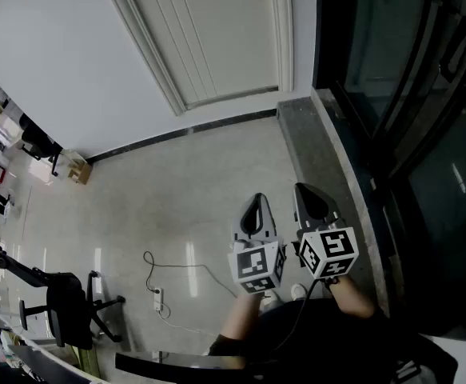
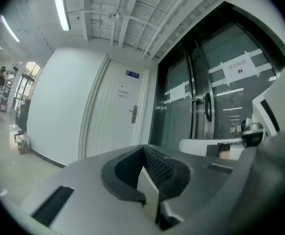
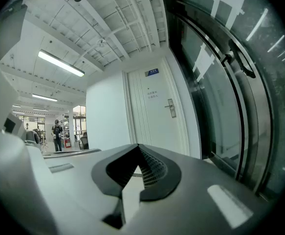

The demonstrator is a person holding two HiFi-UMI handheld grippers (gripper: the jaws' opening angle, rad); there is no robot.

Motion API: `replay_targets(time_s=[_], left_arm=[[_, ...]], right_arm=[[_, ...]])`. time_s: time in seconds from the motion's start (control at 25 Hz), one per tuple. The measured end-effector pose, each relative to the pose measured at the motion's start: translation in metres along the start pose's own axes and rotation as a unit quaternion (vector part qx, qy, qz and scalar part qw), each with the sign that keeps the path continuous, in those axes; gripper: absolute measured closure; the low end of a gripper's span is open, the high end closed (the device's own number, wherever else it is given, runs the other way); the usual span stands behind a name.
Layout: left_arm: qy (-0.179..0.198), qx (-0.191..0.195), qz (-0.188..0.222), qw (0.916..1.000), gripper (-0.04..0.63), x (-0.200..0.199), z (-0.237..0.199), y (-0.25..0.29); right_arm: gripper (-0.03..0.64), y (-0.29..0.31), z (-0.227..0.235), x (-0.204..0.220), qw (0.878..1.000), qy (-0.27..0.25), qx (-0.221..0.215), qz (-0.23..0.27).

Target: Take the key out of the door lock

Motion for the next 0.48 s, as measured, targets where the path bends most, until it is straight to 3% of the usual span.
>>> replay_targets(time_s=[0.48], left_arm=[[-0.003,-0.003,0.003,1.0000,0.595,0.000,-0.010,-0.010]], right_arm=[[0.617,0.000,-0.014,0.009,1.000,-0.003,-0.007,-0.006]])
Point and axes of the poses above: the fingertips, and each gripper's own axes: y forward along the fingers, z to its right, x out of its underside, the point moved 3 cm from there along -y, backward along the fingers, and after that the axes turned 12 degrees about z, right-handed, at the moved point
